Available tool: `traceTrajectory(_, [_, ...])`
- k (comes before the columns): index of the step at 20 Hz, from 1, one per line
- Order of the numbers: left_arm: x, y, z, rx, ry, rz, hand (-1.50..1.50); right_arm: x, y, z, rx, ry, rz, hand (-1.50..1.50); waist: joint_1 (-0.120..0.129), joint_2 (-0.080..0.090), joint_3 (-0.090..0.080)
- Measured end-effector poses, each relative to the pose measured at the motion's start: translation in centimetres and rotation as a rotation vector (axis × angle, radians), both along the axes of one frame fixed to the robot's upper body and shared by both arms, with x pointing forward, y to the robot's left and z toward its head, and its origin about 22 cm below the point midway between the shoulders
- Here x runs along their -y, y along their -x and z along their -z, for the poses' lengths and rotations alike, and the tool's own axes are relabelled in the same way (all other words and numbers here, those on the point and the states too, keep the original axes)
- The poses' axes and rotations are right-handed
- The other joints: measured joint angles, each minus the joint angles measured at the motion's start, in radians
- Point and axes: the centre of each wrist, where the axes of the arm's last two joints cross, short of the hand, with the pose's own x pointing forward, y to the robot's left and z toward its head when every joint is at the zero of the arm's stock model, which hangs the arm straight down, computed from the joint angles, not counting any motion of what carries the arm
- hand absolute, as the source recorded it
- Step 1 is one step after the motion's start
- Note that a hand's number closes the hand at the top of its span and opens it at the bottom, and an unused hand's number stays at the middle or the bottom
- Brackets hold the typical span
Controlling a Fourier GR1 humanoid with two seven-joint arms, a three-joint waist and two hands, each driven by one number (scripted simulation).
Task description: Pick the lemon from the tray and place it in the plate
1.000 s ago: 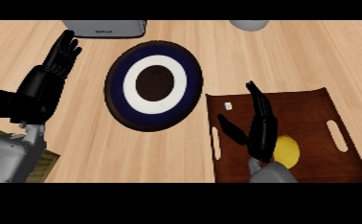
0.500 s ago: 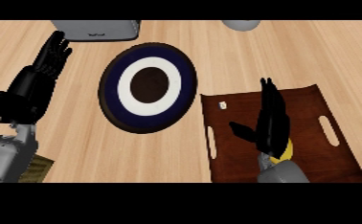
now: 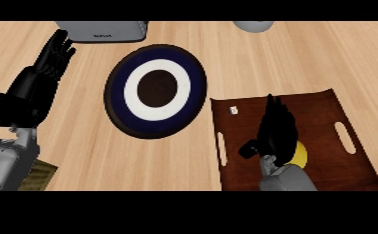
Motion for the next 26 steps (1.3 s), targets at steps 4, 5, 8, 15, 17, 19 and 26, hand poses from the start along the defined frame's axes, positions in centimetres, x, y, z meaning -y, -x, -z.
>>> traceTrajectory(4, [-0.1, 0.3, 0.3, -0.001, 0.006, 0.006, 0.00, -0.4, 0.3, -2.4, -0.082, 0.012, 0.010, -1.50, 0.007, 0.003, 0.002])
traceTrajectory(5, [-0.3, 0.2, 0.3, 0.001, 0.007, 0.007, 0.00, -0.2, 0.4, -2.7, -0.093, 0.019, 0.017, -1.50, 0.008, 0.003, 0.003])
traceTrajectory(8, [-0.1, 0.3, 0.1, 0.008, 0.010, 0.014, 0.00, 0.3, 0.1, -3.3, -0.107, 0.036, 0.037, -1.50, 0.014, 0.006, 0.004])
traceTrajectory(15, [-0.2, 0.2, 0.5, 0.002, 0.008, 0.013, 0.00, 2.0, 0.9, -2.8, -0.178, 0.087, 0.103, -1.50, 0.014, 0.008, 0.005])
traceTrajectory(17, [-0.3, 0.0, 0.4, 0.001, 0.009, 0.017, 0.00, 2.6, 1.1, -2.5, -0.202, 0.096, 0.120, -1.50, 0.014, 0.009, 0.005])
traceTrajectory(19, [-0.1, 0.0, 0.5, 0.005, 0.010, 0.018, 0.00, 3.0, 0.9, -2.4, -0.221, 0.095, 0.136, -1.50, 0.017, 0.009, 0.005])
traceTrajectory(26, [0.3, 0.2, 0.3, 0.008, 0.002, 0.020, 0.00, 4.8, 1.8, -0.7, -0.306, 0.089, 0.170, -1.50, 0.021, 0.010, 0.006])
